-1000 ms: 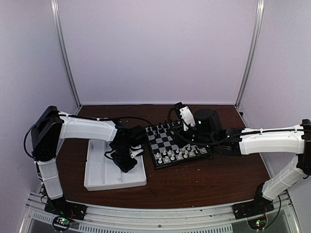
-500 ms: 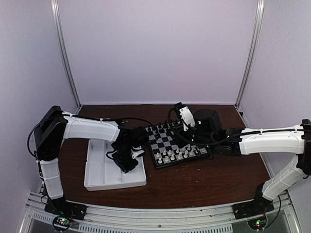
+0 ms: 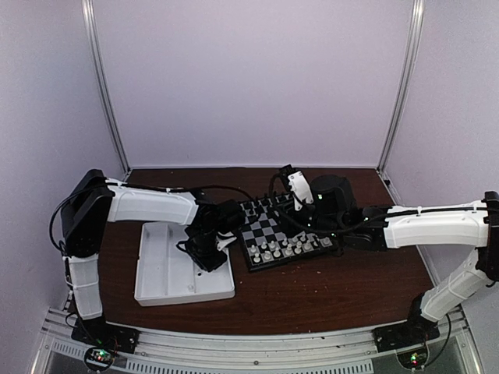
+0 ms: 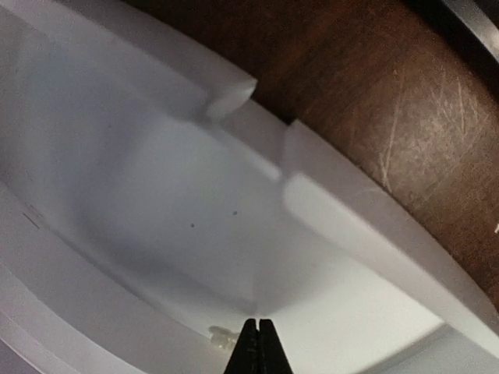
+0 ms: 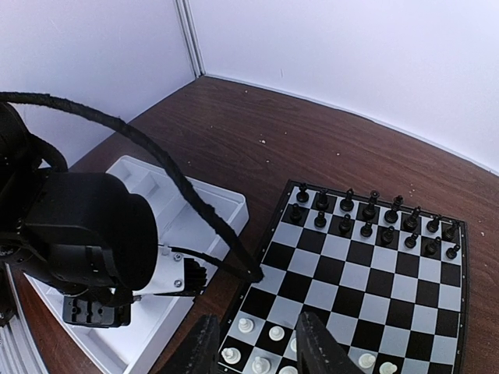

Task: Set up the chess pieces on the board
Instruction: Pick up the chess piece from the storage box.

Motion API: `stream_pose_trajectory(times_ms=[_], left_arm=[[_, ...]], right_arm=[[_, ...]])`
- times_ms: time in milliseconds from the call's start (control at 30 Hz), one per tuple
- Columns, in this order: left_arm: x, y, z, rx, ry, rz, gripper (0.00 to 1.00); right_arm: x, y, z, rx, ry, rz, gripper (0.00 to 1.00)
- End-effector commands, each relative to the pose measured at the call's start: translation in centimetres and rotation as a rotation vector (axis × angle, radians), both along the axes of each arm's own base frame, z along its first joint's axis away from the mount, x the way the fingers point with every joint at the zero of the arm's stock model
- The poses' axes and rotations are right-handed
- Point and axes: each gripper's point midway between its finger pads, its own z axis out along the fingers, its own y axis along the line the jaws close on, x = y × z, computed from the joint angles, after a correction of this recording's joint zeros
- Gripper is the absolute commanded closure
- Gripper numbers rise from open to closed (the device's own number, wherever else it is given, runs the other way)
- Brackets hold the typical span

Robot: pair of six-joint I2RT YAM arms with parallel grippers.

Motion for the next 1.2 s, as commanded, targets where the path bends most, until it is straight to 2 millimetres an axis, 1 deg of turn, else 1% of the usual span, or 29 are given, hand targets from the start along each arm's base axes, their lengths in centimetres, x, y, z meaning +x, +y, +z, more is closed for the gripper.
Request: stream_pose_trajectory(times_ms=[0, 133, 267, 333, 400, 467, 533, 633, 700, 800, 833, 933, 1000, 1167], left_arm=[[1.4, -1.7, 0.3, -0.040, -0.041, 0.028, 1.00], [2.4, -2.2, 1.3, -0.058, -0.090, 0.058, 1.00], [2.7, -1.9, 2.7, -0.070, -0.129, 0.077, 0.98], [2.3, -1.6, 3.2, -0.072, -0.121, 0.079, 0.95], [1.5, -1.1, 3.3, -0.054, -0.081, 0.078, 0.92], [0.5, -0.2, 3.2, -0.018, -0.043, 0.114, 0.91], [-0.2, 0.3, 2.9, -0.010, -0.014, 0.165, 0.90], [-1.2, 0.2, 2.9, -0.034, 0.012, 0.262, 0.86], [-1.3, -0.2, 3.3, -0.054, 0.001, 0.308, 0.84], [-0.8, -0.1, 3.8, -0.050, -0.068, 0.390, 0.74], [-0.6, -0.1, 3.8, -0.052, -0.089, 0.417, 0.74], [-0.1, 0.1, 3.3, -0.056, -0.134, 0.512, 0.78], [0.3, 0.2, 3.3, -0.067, -0.171, 0.586, 0.79], [1.0, -1.6, 4.4, -0.268, -0.255, 0.752, 0.77]], right_arm=[[0.4, 0.0, 1.1, 0.013, -0.013, -0.008, 0.64], [0.4, -0.1, 0.9, 0.011, -0.011, -0.010, 0.64], [0.4, -0.3, 1.0, 0.011, -0.012, -0.012, 0.64], [0.4, -0.3, 0.9, 0.009, -0.011, -0.013, 0.64], [0.4, -0.4, 0.8, 0.007, -0.009, -0.014, 0.64], [0.4, -0.3, 0.6, 0.009, -0.007, -0.011, 0.64], [0.4, -0.2, 0.6, 0.015, -0.005, -0.011, 0.64], [0.4, -0.1, 0.6, 0.022, -0.002, -0.008, 0.64], [0.4, 0.0, 0.6, 0.024, -0.002, -0.006, 0.64], [0.4, 0.0, 0.5, 0.024, 0.000, -0.006, 0.64], [0.4, 0.0, 0.4, 0.023, 0.000, -0.004, 0.64], [0.4, 0.1, 0.4, 0.023, 0.001, -0.002, 0.64], [0.4, 0.0, 0.4, 0.021, -0.001, 0.000, 0.64], [0.6, -0.5, 0.7, 0.015, -0.022, -0.008, 0.63]])
